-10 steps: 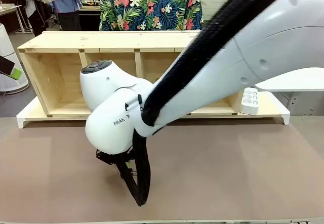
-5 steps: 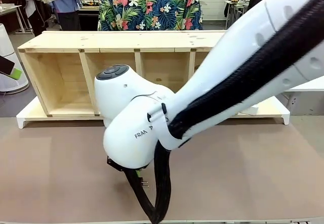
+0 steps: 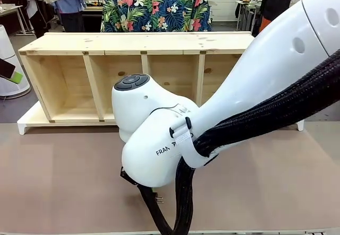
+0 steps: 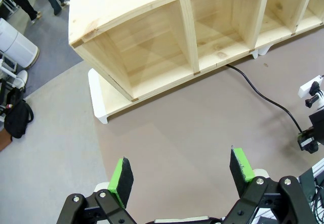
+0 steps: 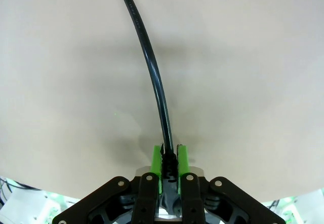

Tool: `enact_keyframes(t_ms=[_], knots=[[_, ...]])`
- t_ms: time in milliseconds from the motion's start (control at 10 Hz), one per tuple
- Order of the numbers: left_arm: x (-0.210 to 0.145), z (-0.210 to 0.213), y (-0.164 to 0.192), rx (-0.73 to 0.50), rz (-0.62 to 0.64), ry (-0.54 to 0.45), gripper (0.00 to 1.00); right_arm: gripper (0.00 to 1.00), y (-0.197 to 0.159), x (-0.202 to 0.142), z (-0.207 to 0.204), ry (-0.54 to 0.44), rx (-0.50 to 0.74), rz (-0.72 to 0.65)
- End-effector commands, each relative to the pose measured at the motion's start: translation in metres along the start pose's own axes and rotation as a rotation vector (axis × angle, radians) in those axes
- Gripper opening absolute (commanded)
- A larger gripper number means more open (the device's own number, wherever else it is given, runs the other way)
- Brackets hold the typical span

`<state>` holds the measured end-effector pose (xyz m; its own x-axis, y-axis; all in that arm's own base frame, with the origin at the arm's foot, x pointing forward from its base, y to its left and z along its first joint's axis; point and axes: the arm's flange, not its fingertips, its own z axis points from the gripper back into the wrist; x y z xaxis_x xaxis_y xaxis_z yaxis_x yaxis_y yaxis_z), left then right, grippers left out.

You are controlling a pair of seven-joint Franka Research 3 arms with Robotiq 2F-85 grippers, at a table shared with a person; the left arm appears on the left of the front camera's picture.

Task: Perform cable management.
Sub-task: Pull the grasped Power Cable to the location of the Power Strip.

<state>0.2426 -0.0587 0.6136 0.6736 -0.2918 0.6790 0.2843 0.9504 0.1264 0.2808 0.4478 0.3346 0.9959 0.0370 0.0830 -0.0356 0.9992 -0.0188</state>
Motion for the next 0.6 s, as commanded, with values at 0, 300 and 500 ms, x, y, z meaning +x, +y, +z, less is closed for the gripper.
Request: enact_keyframes(t_ms=[0,300,500], knots=[[0.001,-0.0005,0.001,-0.001,0.004,-0.006,1.0,0.15,0.0037,0.0035,0.0002,0.005,-0.007,0.004],[0.001,-0.0005,0.001,-0.001,0.004,-0.006,1.0,0.15,0.0037,0.0035,0.0002,0.005,-0.007,0.004],[0.001,-0.0005,0.001,-0.001,0.004,-0.006,1.0,0.15,0.0037,0.0035,0.0002,0.005,-0.007,0.004]])
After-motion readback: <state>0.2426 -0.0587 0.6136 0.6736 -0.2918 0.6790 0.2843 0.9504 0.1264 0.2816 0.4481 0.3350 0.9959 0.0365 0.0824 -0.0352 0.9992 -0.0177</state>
